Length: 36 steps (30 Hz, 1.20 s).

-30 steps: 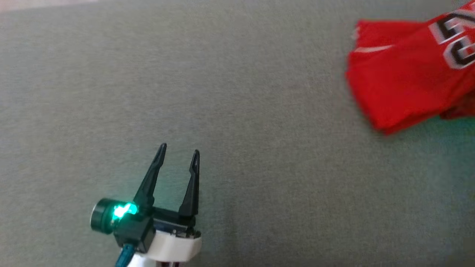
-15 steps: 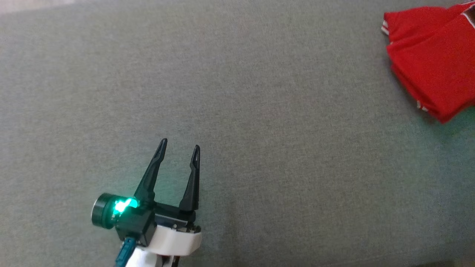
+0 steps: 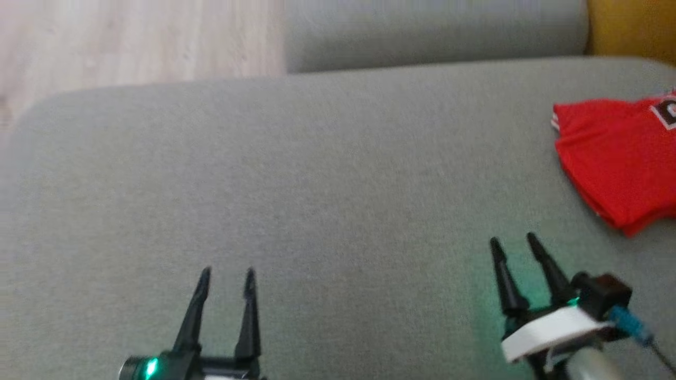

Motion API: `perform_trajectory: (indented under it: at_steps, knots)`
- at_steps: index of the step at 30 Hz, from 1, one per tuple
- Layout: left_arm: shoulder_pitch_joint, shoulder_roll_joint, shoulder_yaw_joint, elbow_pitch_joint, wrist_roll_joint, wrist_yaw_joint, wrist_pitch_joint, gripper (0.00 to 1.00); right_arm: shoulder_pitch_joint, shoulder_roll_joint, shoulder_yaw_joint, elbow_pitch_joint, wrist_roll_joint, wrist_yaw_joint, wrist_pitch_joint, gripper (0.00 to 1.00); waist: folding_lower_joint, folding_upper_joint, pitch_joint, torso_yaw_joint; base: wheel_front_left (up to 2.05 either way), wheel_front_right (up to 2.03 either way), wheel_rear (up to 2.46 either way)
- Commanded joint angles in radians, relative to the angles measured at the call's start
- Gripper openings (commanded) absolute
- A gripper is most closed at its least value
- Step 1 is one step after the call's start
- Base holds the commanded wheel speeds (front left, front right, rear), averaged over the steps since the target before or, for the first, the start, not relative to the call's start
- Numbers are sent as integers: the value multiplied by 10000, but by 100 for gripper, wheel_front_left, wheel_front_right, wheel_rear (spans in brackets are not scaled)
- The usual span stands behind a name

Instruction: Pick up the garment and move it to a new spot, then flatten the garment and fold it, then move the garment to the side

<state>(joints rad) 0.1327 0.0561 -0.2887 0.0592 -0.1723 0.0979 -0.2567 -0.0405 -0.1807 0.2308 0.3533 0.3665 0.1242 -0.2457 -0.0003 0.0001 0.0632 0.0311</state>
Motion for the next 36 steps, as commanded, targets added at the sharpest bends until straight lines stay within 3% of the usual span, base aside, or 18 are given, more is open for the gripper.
perform_trajectory:
  at_steps: [1,9,14,27,28,36]
  knots:
    - [-94,-58,410,-444,101,90,-51,100,70,81,140,-662,-163,65,-146,100,3,-1,-680,424,0,0,0]
    - [525,-58,759,-1114,640,136,-51,100,2163,985,-984,-3223,-2309,65,-158,100,3,-1,-1389,681,0,0,0]
    - [763,-58,886,-1042,733,49,-51,100,2833,1176,-942,-3361,-2723,65,-159,100,3,-1,-1611,585,0,0,0]
    - [991,-59,950,-909,899,-159,-51,100,2879,1293,-1113,-3296,-2696,65,-160,100,3,-1,-1799,432,0,0,0]
    - [1241,8,621,-627,850,-158,0,0,3296,1356,-1311,-3029,-2641,0,-52,0,3,-1,-1800,433,0,0,0]
    - [1302,27,658,-24,343,-180,67,0,3354,1329,-1311,-2394,-2140,0,33,0,3,-1,-1766,396,0,0,0]
